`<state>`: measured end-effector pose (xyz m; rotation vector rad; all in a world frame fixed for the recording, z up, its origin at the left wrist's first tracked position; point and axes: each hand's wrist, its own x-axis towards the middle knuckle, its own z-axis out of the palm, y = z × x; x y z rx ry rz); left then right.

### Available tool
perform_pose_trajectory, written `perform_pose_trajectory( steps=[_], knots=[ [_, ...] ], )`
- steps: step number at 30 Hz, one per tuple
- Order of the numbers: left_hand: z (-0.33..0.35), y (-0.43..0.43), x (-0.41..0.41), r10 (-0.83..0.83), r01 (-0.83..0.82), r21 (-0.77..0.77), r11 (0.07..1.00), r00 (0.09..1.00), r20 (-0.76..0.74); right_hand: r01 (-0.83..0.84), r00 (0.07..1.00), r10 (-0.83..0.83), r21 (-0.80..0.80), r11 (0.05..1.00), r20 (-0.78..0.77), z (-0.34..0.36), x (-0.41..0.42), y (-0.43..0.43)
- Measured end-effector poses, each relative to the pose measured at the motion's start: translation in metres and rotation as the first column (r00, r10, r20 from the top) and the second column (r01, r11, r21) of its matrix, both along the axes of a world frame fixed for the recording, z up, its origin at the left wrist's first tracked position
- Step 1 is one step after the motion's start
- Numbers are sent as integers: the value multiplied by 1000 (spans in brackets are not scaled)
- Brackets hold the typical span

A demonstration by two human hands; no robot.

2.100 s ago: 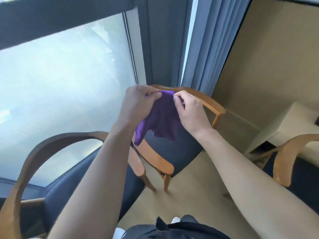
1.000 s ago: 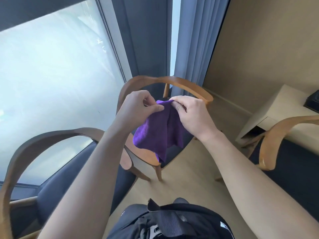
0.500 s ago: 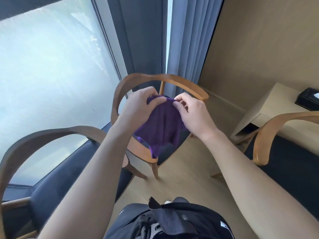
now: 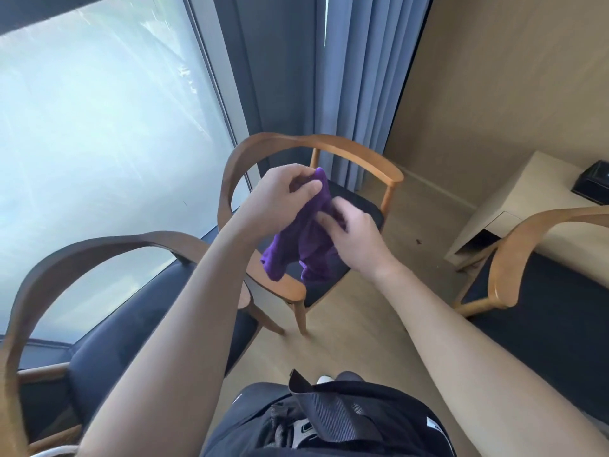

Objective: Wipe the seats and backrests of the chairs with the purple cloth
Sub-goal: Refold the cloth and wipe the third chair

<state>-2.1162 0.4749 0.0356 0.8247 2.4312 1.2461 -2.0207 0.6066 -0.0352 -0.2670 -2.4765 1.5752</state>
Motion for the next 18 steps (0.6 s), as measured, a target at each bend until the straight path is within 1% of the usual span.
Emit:
perform_pose_trajectory(
  steps=[2,4,5,6,7,9,11,12,15,17,18],
  knots=[
    [-4,-11,0,-87,82,44,996,986,141,47,998,-47,-10,999,-51,0,-3,7],
    [-11,-19,1,-161,164,5,986,960,229,74,996,-73,7,997,-49,1,-6,13],
    [-15,-20,2,-188,201,-32,979,953,238,77,996,-77,9,997,-42,1,-7,14],
    [-19,-20,3,-192,211,-65,975,956,221,77,996,-77,1,997,-33,1,-9,15],
    [-23,-18,5,-163,180,-87,980,971,176,75,997,-75,-14,997,-25,2,-11,15],
    [-30,-15,4,-38,42,-96,994,998,40,90,996,-89,-62,994,5,2,-13,14],
    [-34,-15,0,90,-98,-93,991,992,-86,109,992,-104,-75,991,69,1,-13,17],
    [-34,-17,-3,126,-138,-94,986,984,-124,95,991,-87,-76,993,105,1,-11,18],
    [-33,-21,-8,135,-149,-94,984,980,-148,-30,985,51,-127,991,164,-1,-6,25],
    [-33,-19,-9,130,-148,-108,983,980,-152,-84,981,97,-81,993,166,-4,-6,29],
    [-34,-17,-10,130,-148,-114,982,979,-157,-73,986,79,-47,996,150,-6,-6,30]
  ],
)
